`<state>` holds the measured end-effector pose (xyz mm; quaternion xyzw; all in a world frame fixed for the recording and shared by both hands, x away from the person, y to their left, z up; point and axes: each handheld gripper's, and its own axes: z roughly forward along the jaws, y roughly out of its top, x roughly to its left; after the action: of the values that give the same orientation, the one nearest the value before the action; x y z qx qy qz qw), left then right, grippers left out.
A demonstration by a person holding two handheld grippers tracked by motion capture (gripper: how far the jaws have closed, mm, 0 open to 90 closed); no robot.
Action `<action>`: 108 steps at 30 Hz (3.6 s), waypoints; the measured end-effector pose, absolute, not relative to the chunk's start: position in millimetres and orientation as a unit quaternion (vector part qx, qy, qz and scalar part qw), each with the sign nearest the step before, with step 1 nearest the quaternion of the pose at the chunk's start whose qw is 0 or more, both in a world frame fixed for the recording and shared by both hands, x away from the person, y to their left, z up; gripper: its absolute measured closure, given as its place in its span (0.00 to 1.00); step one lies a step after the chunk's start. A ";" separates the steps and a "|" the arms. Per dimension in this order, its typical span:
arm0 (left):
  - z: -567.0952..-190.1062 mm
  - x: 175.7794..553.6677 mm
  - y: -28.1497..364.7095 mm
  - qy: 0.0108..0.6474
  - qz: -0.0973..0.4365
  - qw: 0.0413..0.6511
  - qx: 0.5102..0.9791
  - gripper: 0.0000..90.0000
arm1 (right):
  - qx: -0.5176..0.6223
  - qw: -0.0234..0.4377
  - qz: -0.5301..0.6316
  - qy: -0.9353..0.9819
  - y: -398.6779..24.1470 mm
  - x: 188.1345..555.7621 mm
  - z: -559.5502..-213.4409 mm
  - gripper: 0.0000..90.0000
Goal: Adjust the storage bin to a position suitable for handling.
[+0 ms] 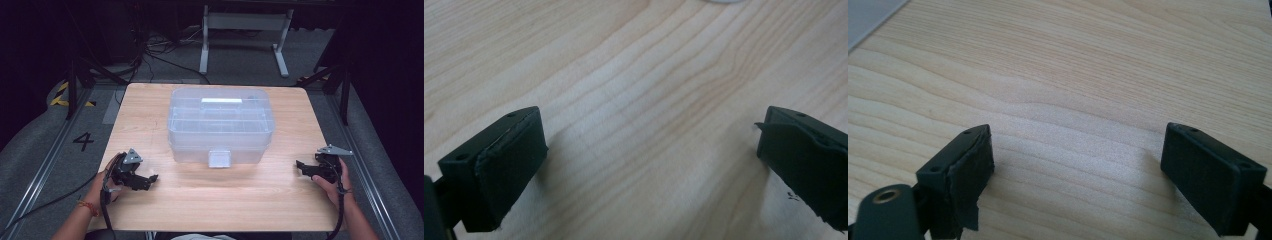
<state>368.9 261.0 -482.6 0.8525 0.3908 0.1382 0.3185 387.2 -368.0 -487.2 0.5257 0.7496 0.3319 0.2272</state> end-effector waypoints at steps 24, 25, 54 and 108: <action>-483.1 366.2 240.4 0.381 0.139 0.322 0.856 0.00 | 0.496 0.241 0.332 0.765 -367.3 381.3 -482.9 0.31; -483.2 366.3 240.4 0.381 0.138 0.323 0.855 0.00 | 0.493 0.242 0.333 0.767 -366.3 380.5 -481.4 0.31; -483.3 366.5 240.3 0.382 0.134 0.324 0.855 0.00 | 0.399 0.280 0.401 0.775 -335.8 364.2 -417.3 0.34; -483.3 366.5 240.3 0.382 0.134 0.324 0.855 0.00 | 0.290 0.283 0.437 0.803 -225.1 421.2 -310.6 0.33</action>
<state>366.5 240.3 -483.3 0.8551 0.3817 0.1341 0.3242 421.2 -225.1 -310.6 0.2897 0.8030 0.4370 0.2833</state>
